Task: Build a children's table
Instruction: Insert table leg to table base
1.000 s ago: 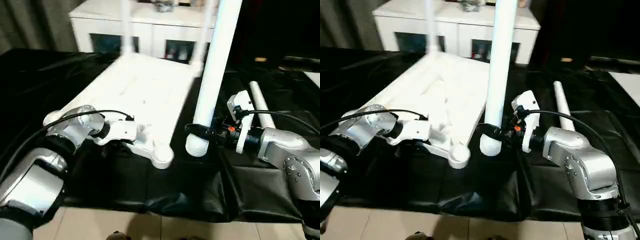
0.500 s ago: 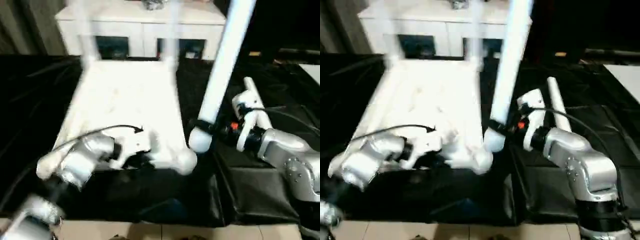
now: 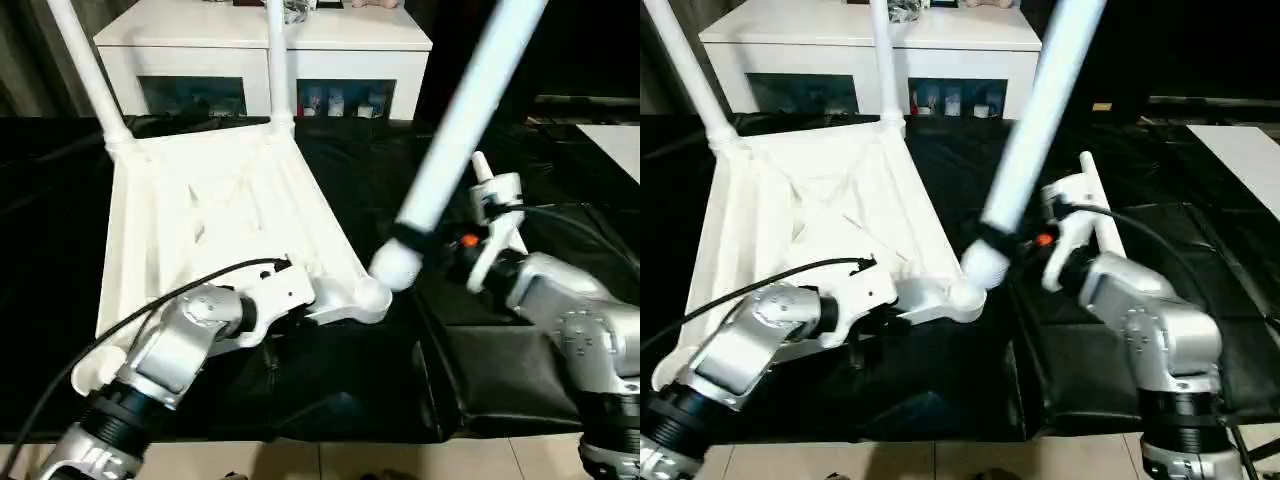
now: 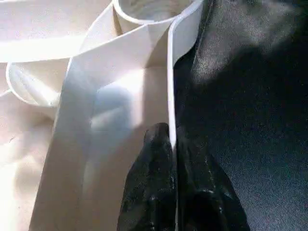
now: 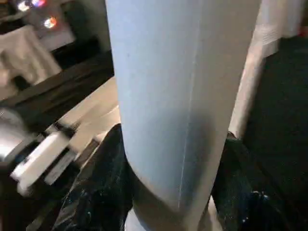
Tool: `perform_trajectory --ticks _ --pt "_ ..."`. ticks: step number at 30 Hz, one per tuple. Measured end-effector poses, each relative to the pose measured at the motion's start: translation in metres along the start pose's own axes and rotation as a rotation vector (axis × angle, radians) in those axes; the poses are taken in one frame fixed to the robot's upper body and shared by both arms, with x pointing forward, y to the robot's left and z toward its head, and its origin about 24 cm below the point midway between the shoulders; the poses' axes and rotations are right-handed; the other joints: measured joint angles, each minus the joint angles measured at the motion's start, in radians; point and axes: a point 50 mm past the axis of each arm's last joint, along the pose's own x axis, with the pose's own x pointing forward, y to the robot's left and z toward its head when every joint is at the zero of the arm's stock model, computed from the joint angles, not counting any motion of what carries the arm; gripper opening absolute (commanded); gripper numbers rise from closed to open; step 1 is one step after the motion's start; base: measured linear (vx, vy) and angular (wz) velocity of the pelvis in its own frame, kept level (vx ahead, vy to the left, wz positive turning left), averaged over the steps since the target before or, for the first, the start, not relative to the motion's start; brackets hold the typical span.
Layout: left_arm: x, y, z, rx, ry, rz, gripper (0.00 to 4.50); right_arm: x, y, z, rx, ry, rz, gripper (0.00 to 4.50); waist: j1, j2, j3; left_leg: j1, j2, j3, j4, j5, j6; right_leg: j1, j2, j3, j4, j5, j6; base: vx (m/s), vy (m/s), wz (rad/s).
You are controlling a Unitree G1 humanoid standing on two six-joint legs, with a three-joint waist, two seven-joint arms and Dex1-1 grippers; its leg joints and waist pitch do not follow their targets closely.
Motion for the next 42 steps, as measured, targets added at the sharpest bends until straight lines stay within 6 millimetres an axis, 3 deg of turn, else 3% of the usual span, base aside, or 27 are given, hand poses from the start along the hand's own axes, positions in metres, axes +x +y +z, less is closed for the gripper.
perform_trajectory --ticks 13,42 --pt "0.003 0.005 0.002 -0.001 -0.009 0.007 0.00 0.021 -0.028 -0.012 -0.019 0.069 -0.014 1.85 0.002 -0.007 0.003 -0.003 0.000 0.001 0.001 0.000 0.001 -0.002 -0.001 0.000 -0.001 0.001 0.000 0.000 0.000 0.00" --pt "0.001 0.014 -0.003 0.068 0.008 0.013 0.00 0.037 -0.043 -0.032 0.025 0.037 -0.002 1.84 0.001 -0.016 0.003 -0.003 0.001 0.000 0.001 0.000 0.001 -0.001 -0.002 -0.003 -0.003 0.000 0.000 0.000 0.000 0.00"
